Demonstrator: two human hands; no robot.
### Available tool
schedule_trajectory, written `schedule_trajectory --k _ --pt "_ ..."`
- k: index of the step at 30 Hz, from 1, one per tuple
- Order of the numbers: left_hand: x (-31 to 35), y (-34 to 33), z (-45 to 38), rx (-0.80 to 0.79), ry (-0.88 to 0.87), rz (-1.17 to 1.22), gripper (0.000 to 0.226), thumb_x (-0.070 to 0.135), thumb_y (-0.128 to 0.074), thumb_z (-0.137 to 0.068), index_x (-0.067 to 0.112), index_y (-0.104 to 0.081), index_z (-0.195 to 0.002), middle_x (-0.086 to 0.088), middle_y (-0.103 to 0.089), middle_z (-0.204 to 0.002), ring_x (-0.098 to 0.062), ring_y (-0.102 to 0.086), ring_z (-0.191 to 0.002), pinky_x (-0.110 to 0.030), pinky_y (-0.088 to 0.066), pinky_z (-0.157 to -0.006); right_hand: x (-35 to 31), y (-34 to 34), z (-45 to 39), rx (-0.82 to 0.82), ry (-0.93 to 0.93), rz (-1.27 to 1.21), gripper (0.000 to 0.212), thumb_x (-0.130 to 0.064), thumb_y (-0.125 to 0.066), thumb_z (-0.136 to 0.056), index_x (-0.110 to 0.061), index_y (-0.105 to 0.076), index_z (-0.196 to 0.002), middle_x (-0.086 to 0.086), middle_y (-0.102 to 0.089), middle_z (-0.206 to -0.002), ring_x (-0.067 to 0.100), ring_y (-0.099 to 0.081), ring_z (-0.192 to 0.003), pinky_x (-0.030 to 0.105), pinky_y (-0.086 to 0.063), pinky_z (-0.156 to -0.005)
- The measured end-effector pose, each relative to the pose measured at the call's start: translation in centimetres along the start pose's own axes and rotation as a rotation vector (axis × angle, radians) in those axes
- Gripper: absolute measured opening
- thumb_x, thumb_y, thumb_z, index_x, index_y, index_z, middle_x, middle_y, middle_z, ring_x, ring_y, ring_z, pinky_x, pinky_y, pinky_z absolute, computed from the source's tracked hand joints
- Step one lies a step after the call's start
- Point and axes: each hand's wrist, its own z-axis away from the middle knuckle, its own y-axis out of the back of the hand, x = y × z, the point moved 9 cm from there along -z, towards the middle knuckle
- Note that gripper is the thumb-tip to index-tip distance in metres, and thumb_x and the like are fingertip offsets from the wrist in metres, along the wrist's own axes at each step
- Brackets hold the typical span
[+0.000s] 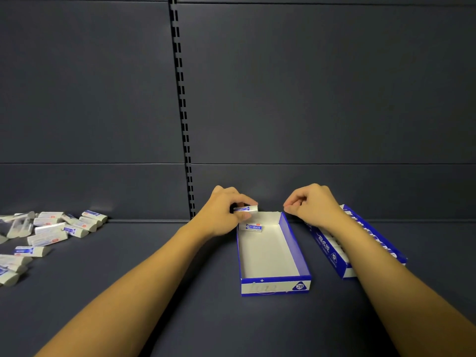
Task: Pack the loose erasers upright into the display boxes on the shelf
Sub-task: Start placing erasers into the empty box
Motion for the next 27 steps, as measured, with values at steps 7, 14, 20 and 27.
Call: schedule_trajectory --k 7,14,20,27 --pt "0.9 -0.4 -1.2 -0.035 0.053 0.098 0.022 0.019 -0.078 -0.082 0.034 -0.067 -0.094 0.014 -0.067 -0.089 -0.012 -0.052 -0.097 -0.018 -0.042 -0.073 0.2 0.2 0.0 0.014 -0.007 0.004 0.007 -0.024 -0.074 -0.089 -0.028 -0.073 -0.084 -0.012 -0.072 -0.082 0.006 -0.065 -0.08 0.009 -0.042 -0.063" --pt "0.7 -1.5 -1.9 -0.085 0.146 0.224 0.027 0.021 -0.081 -0.082 0.03 -0.063 -0.101 0.003 -0.07 -0.091 -0.013 -0.07 -0.082 -0.034 -0.06 -0.08 0.5 -0.1 0.0 0.006 -0.019 -0.008 0.002 -0.023 -0.074 -0.089 -0.024 -0.075 -0.089 -0.011 -0.073 -0.083 0.007 -0.066 -0.082 0.014 -0.045 -0.066" --pt "0.1 -1.8 -2.3 -0.07 0.211 0.236 0.021 0.037 -0.086 -0.076 0.027 -0.071 -0.087 0.006 -0.074 -0.082 -0.008 -0.071 -0.082 -0.032 -0.059 -0.08 0.7 0.0 -0.1 0.009 -0.015 -0.007 0.005 -0.022 -0.072 -0.089 -0.023 -0.077 -0.087 -0.01 -0.074 -0.083 0.008 -0.067 -0.08 0.014 -0.046 -0.067" --pt "-0.1 -2.3 -2.7 -0.069 0.251 0.117 0.031 0.044 -0.085 -0.075 0.017 -0.07 -0.079 0.007 -0.075 -0.078 -0.007 -0.072 -0.08 -0.034 -0.061 -0.075 0.8 -0.4 0.0 -0.03 -0.04 -0.005 0.011 -0.02 -0.069 -0.09 -0.026 -0.076 -0.084 -0.013 -0.073 -0.082 0.007 -0.066 -0.081 0.015 -0.046 -0.065"
